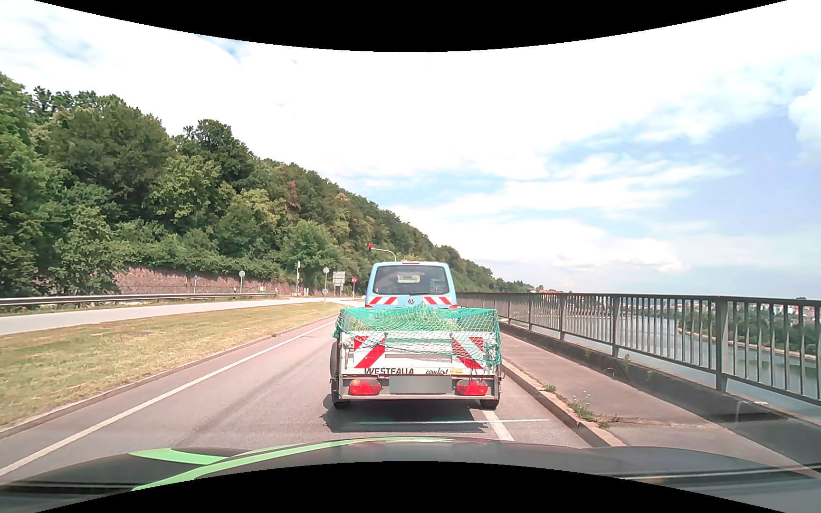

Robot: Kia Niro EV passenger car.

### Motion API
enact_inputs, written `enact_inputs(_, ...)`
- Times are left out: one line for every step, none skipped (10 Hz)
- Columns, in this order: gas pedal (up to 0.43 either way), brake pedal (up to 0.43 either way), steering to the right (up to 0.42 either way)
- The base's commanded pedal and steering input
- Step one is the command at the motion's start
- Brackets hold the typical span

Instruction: Follow the waypoints while adhering to traffic rules and regulations

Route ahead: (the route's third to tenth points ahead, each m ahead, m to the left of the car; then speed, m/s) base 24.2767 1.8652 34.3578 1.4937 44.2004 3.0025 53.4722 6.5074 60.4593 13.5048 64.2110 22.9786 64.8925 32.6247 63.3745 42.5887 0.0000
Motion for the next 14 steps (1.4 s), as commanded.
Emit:
enact_inputs(0.0,0.305,-0.003)
enact_inputs(0.0,0.305,-0.003)
enact_inputs(0.0,0.305,-0.003)
enact_inputs(0.0,0.305,-0.003)
enact_inputs(0.0,0.305,-0.003)
enact_inputs(0.0,0.305,-0.003)
enact_inputs(0.0,0.305,-0.003)
enact_inputs(0.0,0.305,-0.003)
enact_inputs(0.0,0.305,-0.003)
enact_inputs(0.0,0.305,-0.003)
enact_inputs(0.0,0.305,-0.003)
enact_inputs(0.0,0.305,-0.003)
enact_inputs(0.0,0.305,-0.003)
enact_inputs(0.0,0.305,-0.003)
